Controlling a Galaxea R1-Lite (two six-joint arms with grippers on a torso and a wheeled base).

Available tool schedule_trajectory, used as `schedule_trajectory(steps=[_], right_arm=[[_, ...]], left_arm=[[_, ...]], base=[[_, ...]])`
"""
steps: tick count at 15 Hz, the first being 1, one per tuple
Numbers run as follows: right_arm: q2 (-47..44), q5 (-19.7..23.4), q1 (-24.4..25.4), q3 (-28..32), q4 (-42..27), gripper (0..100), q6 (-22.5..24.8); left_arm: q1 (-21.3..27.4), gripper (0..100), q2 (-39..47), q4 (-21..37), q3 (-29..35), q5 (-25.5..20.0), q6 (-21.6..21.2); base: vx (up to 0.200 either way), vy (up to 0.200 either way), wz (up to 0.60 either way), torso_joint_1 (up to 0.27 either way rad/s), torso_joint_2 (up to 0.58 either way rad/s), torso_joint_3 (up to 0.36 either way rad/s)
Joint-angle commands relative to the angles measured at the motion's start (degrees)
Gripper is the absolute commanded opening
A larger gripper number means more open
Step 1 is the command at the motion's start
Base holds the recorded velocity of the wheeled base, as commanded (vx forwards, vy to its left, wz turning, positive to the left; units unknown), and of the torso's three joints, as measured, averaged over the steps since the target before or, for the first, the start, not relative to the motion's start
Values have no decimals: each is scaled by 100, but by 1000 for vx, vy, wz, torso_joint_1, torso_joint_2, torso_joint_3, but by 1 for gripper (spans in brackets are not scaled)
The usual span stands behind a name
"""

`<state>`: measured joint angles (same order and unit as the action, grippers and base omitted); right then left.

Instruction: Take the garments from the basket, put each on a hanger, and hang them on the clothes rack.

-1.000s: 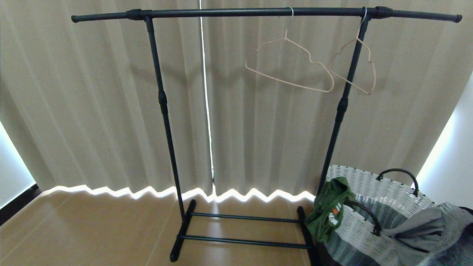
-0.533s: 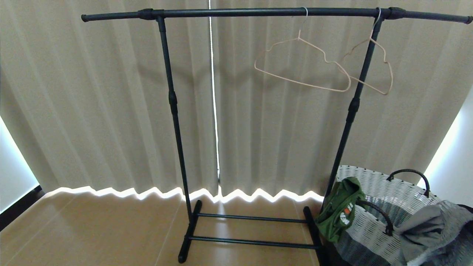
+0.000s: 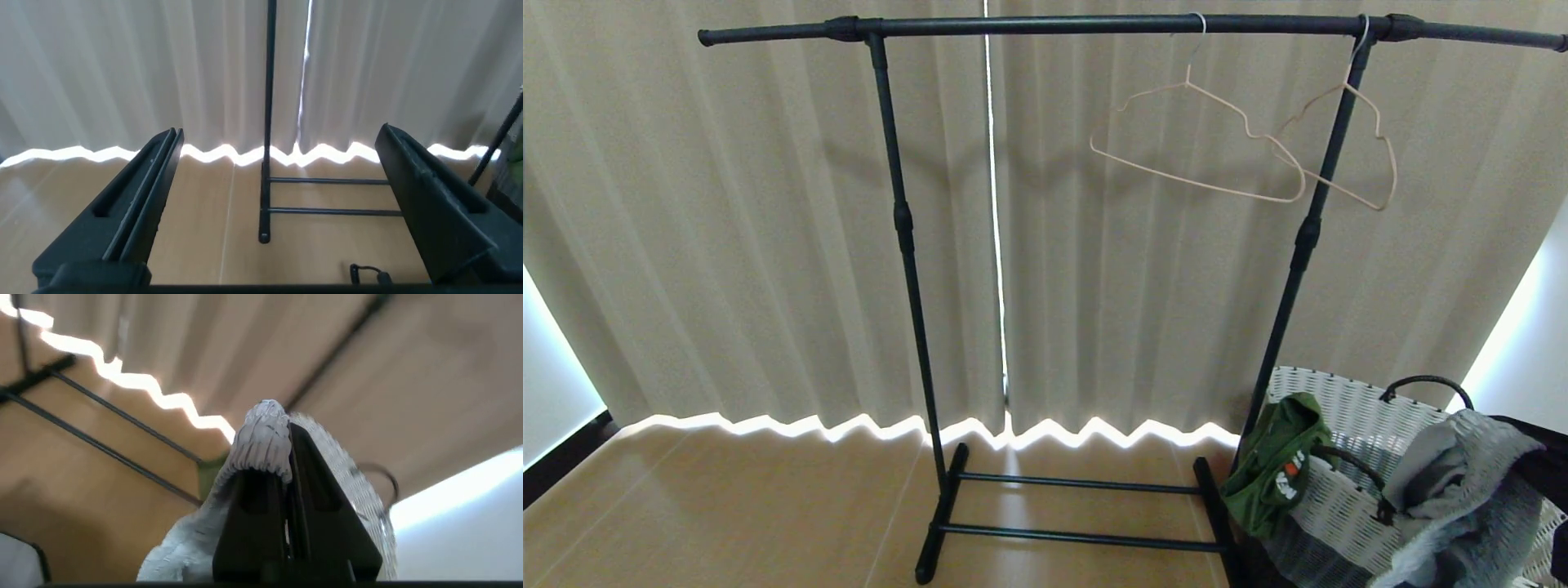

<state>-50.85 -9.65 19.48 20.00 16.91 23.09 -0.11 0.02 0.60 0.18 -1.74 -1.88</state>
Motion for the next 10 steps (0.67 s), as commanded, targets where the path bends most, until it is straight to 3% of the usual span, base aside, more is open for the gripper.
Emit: schedule_trajectory(steps=[1,4,7,8,10], right_arm=[[-408,-1,399,425,-3,0,-41],[-1112,-1,1128,1322,5,0,-384],[-1243,-10,1770,1963,-3,0,-806],[-1243,-10,1770,1963,-3,0,-806],[-1393,-10,1787,2464,-3,0,-815]], left_arm=[[2,100,-2,-16,61,-177,-85],[-33,100,630,-16,1054,-2278,-164],[-42,100,2371,-33,1994,-2383,-164],[-42,100,2371,-33,1994,-2383,-164],[160,100,4243,-446,2961,-2366,-261]], base=[[0,0,0,0,0,0],[0,0,0,0,0,0],[0,0,0,0,0,0],[0,0,0,0,0,0],[0,0,0,0,0,0]])
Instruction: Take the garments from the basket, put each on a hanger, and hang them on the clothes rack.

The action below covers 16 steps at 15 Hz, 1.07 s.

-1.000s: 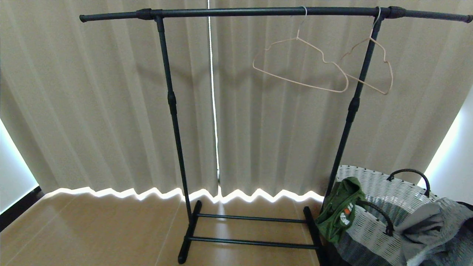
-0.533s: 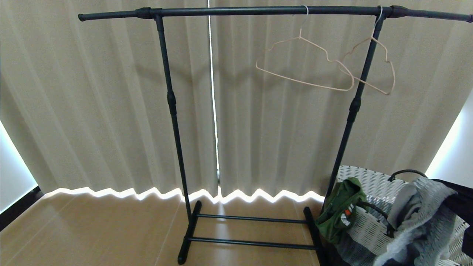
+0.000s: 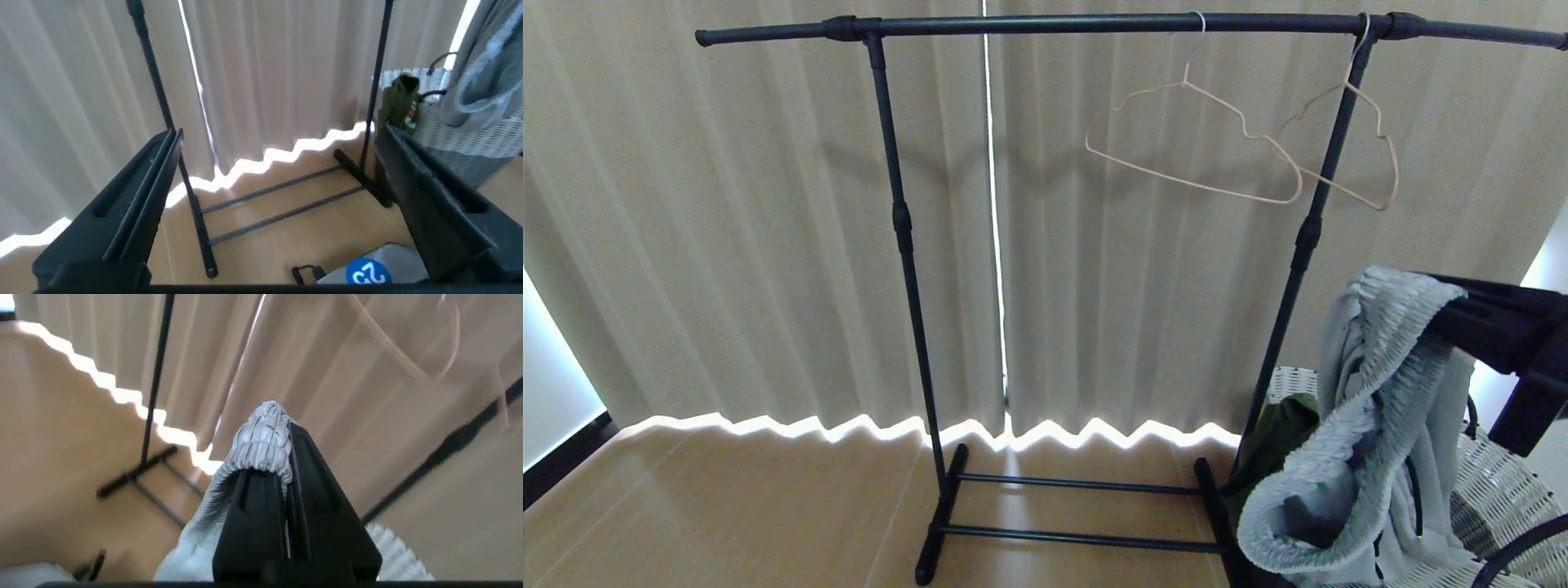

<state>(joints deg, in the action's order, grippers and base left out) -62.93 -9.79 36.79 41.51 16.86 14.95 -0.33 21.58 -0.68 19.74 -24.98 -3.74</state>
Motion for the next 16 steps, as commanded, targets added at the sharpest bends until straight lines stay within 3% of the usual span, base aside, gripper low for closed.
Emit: schedule_trajectory(steps=[1,3,4,5,8,11,13,15,16], right_arm=[[-211,12,65,411,2,0,0],[-264,12,144,613,10,0,-9],[-317,12,206,657,28,0,-9],[-378,30,232,718,54,0,-9],[-466,153,232,709,81,0,-36],[-475,285,250,657,72,0,-431],[-466,390,513,692,89,0,-510],[-440,399,636,701,89,0,-519],[-431,408,707,718,98,0,-519]], left_arm=[[314,100,2448,-512,1164,-25,-65],[859,100,3450,-1066,1463,292,5],[1307,100,3872,-1373,1480,687,93],[2213,100,4364,-1857,1419,1399,401],[3970,100,5533,-2700,1480,3016,954],[4647,100,6227,-3105,1498,3192,1016],[5359,100,6904,-3641,1551,3210,1490],[6009,100,7510,-4256,1542,3245,2264],[6185,100,7756,-4441,1551,3289,2413]], base=[[0,0,0,0,0,0],[0,0,0,0,0,0],[0,0,0,0,0,0],[0,0,0,0,0,0],[0,0,0,0,0,0],[0,0,0,0,0,0],[0,0,0,0,0,0],[0,0,0,0,0,0],[0,0,0,0,0,0]])
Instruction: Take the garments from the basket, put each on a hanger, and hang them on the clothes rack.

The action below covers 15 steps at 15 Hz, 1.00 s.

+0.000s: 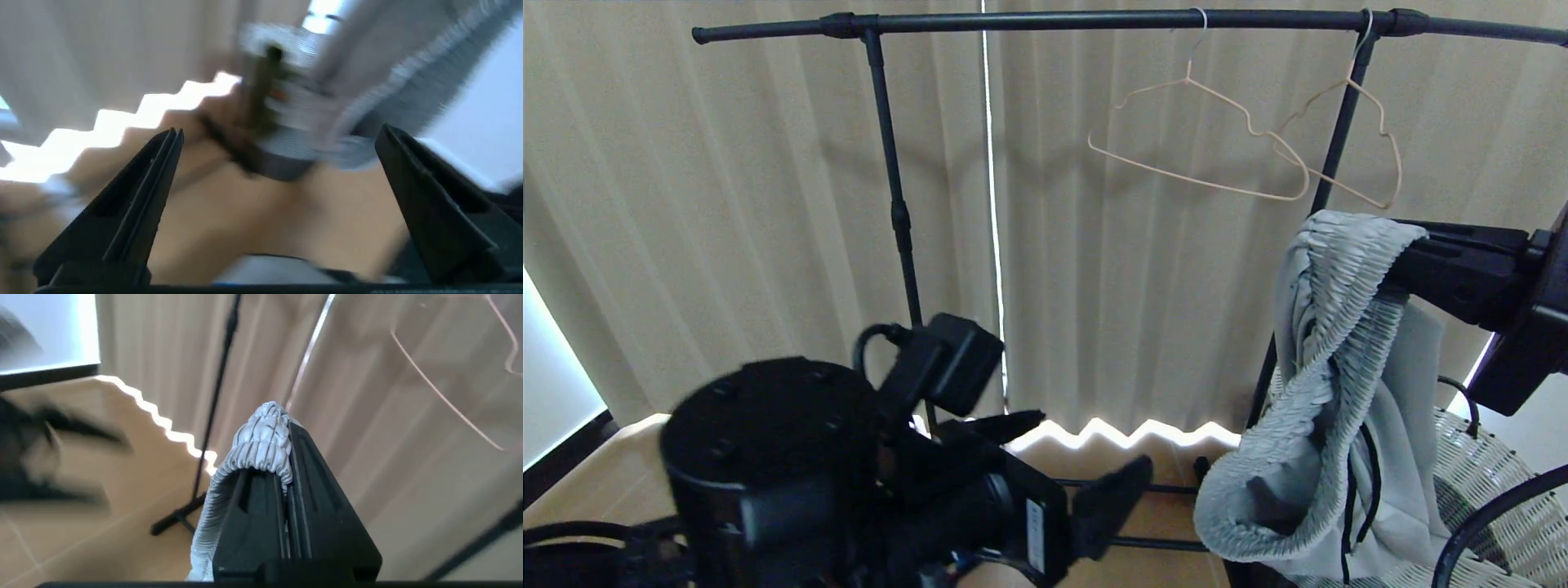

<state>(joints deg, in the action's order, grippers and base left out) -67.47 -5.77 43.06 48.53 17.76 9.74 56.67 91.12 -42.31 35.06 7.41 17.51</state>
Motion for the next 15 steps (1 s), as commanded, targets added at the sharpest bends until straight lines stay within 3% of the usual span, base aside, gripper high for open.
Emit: schedule_trajectory(steps=[1,5,8,14,15], right_arm=[[50,5,159,16,8,0,-7],[173,14,291,25,8,0,-280],[331,304,344,7,-1,0,-350],[402,339,344,-28,-1,0,-359],[402,339,344,-19,-1,0,-359]], left_arm=[[590,100,1039,-480,18,111,332],[661,100,1804,-1323,27,164,412],[626,100,2032,-1534,124,190,429],[503,100,2111,-1622,203,261,429],[503,0,2111,-1622,194,252,429]], base=[[0,0,0,0,0,0],[0,0,0,0,0,0],[0,0,0,0,0,0],[0,0,0,0,0,0],[0,0,0,0,0,0]])
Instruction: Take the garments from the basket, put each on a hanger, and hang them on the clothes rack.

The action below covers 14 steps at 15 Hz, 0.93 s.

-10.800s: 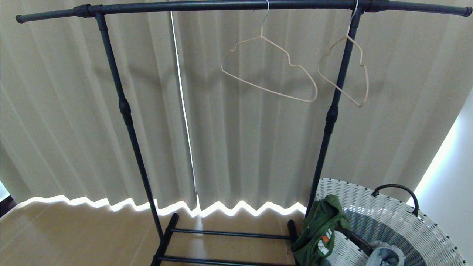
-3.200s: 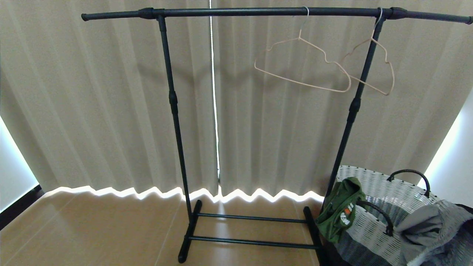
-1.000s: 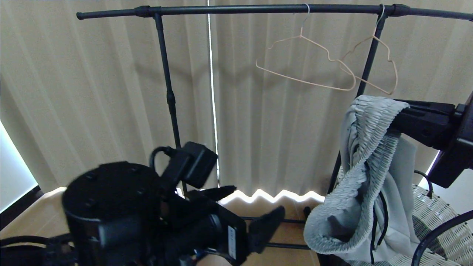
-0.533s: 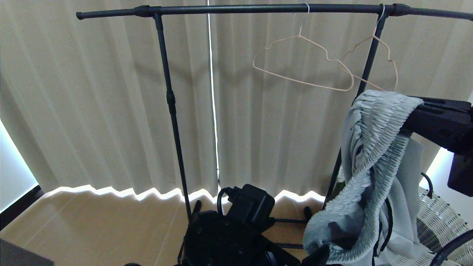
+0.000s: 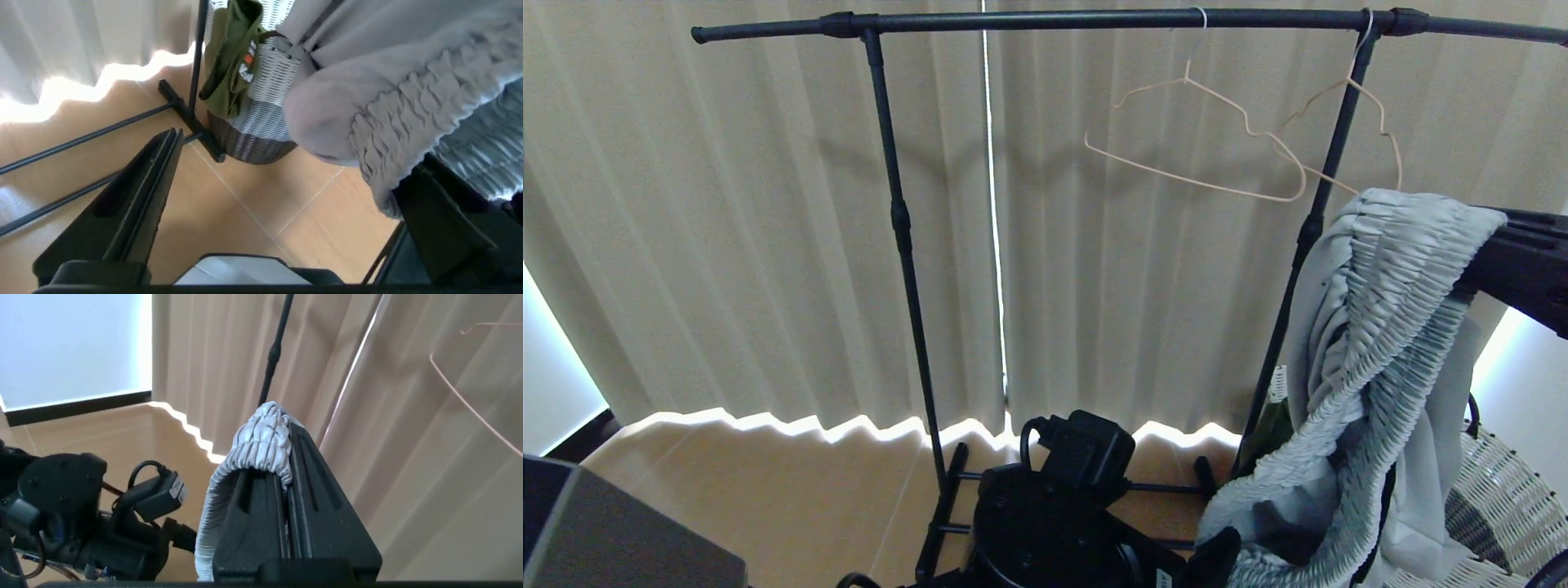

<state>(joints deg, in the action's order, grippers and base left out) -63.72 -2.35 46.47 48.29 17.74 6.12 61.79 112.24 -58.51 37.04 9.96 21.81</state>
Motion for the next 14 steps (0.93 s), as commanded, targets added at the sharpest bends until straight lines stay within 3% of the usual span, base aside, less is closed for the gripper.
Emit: schedule_trajectory(steps=[1,4,6,9,11,12,13,14], right_arm=[[35,-2,2,14,2,0,12],[35,-20,-33,5,-7,0,12],[-26,-20,-121,-12,-16,0,21],[-246,-28,-147,23,-7,0,21],[-536,-28,-173,23,2,0,21],[-545,-28,-182,32,2,0,30],[-782,-37,-209,181,90,0,47],[-817,-46,-209,199,142,0,56]], left_arm=[[-9,0,0,-11,5,6,-10],[52,0,-238,-424,-232,340,-54],[70,0,-747,-494,-592,560,-326],[-554,0,-1828,-248,-742,604,-950],[-941,0,-2839,1228,-267,595,-1214],[-950,0,-2865,1272,-249,595,-1214],[-1178,0,-3859,3197,586,568,-1214],[-1240,0,-4026,3566,761,568,-1214]], base=[[0,0,0,0,0,0],[0,0,0,0,0,0],[0,0,0,0,0,0],[0,0,0,0,0,0],[0,0,0,0,0,0],[0,0,0,0,0,0],[0,0,0,0,0,0],[0,0,0,0,0,0]])
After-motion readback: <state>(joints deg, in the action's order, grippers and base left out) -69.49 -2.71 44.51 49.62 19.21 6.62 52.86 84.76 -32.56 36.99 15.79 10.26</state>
